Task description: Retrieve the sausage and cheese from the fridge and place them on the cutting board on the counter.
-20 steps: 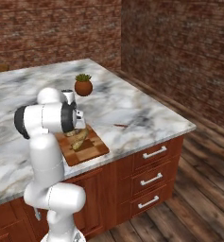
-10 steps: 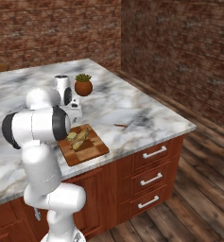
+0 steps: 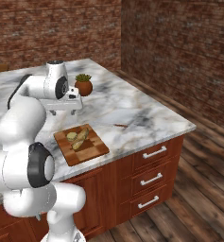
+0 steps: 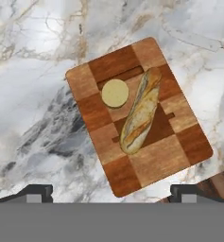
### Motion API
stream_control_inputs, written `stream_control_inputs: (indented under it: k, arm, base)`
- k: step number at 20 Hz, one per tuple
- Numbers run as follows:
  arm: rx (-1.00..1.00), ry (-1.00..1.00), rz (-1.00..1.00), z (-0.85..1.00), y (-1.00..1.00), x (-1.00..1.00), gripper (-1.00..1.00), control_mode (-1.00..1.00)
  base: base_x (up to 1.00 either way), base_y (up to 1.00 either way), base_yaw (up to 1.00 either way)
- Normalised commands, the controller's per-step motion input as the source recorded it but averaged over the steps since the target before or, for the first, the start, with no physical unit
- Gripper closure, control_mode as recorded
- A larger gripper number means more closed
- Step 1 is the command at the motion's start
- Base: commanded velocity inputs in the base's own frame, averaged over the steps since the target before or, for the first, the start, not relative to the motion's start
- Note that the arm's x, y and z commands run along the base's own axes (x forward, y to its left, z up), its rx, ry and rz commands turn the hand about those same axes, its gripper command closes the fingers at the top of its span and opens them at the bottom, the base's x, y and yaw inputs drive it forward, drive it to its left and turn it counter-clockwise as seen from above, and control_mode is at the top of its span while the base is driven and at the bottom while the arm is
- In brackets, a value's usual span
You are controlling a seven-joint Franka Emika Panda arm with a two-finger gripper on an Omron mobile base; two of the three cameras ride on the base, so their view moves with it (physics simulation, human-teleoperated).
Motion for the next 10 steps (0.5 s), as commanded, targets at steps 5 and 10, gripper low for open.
stream_control_inputs:
  k: [5, 10]
  arm:
    - [0.07, -0.14, 0.0, 0.99, -0.29, -1.0, -1.0, -1.0]
    - [0.0, -0.19, 0.0, 0.66, -0.01, -1.0, -1.0, -1.0]
  base:
    - [0.0, 0.0, 0.0]
    - [0.0, 0.0, 0.0]
